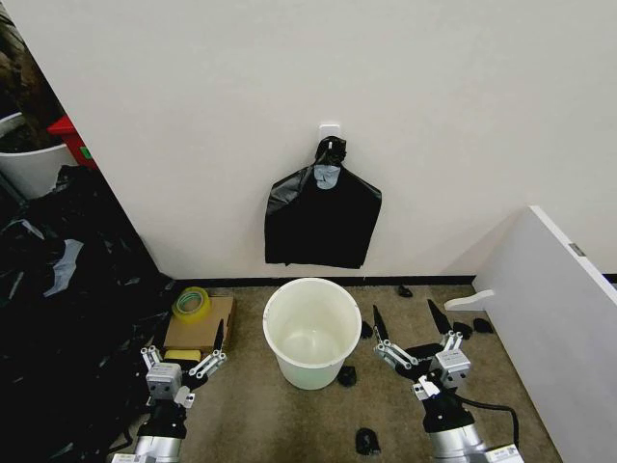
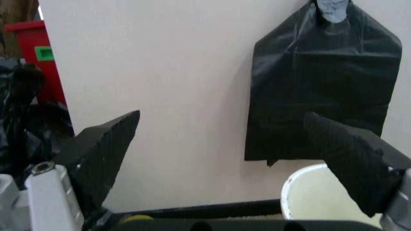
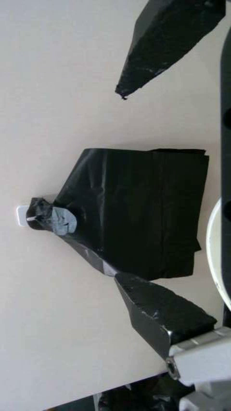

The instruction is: Place the garbage bag over the trash bin.

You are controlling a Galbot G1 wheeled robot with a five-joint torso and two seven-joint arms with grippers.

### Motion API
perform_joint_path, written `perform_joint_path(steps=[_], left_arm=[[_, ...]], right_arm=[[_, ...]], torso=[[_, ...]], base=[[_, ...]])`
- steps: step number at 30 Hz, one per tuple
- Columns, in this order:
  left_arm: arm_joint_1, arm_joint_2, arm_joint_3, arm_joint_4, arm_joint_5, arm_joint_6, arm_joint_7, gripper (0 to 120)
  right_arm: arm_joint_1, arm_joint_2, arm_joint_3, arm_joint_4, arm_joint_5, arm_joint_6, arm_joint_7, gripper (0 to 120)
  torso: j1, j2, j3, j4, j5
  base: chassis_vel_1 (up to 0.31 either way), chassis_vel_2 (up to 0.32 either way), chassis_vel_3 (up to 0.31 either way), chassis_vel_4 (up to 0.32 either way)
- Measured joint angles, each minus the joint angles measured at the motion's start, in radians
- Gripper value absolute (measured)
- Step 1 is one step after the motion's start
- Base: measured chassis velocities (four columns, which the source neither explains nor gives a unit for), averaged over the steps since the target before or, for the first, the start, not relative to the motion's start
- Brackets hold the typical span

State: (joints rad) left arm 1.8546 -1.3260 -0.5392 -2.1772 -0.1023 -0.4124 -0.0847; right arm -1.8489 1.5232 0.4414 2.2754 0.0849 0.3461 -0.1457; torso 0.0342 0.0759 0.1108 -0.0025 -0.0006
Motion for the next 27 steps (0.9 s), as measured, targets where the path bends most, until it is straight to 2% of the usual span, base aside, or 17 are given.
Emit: perform_joint_path(steps=[8,13,18,21,26,27], left_arm=[[-0.013,-0.013,0.008,0.021,-0.009,-0.006,-0.011,100],[-0.007,-0.025,0.01,0.037,-0.004,-0.022,-0.016,100],[0.004,-0.018,0.002,0.036,0.014,-0.051,-0.016,100],[0.013,-0.023,0.004,0.034,0.024,-0.062,-0.016,100],[0.044,-0.04,0.013,0.038,0.057,-0.088,-0.016,100],[0.044,-0.04,0.013,0.038,0.057,-0.088,-0.016,100]], right_arm=[[0.026,0.019,-0.031,-0.041,-0.018,-0.01,0.012,100],[0.082,0.039,-0.099,-0.107,-0.031,-0.026,0.018,100],[0.133,0.024,-0.148,-0.152,-0.022,-0.04,0.021,100],[0.185,0.004,-0.16,-0.173,0.024,-0.063,0.027,100],[0.384,-0.073,-0.206,-0.239,0.281,-0.185,0.043,100],[0.384,-0.073,-0.206,-0.239,0.281,-0.185,0.043,100]], torso=[[0.0,0.0,0.0,0.0,-0.0001],[0.0,0.0,0.0,0.0001,-0.0001],[0.0,0.0,0.0,-0.0001,-0.0001],[0.0,0.0,0.0,-0.0001,0.0001],[0.0,0.0,0.0,0.0001,0.0],[0.0,0.0,0.0,0.0001,0.0]], base=[[0.0,0.0,0.0,0.0],[0.0,0.0,0.0,0.0],[0.0,0.0,0.0,0.0],[0.0,0.0,0.0,0.0],[0.0,0.0,0.0,0.0],[0.0,0.0,0.0,0.0]])
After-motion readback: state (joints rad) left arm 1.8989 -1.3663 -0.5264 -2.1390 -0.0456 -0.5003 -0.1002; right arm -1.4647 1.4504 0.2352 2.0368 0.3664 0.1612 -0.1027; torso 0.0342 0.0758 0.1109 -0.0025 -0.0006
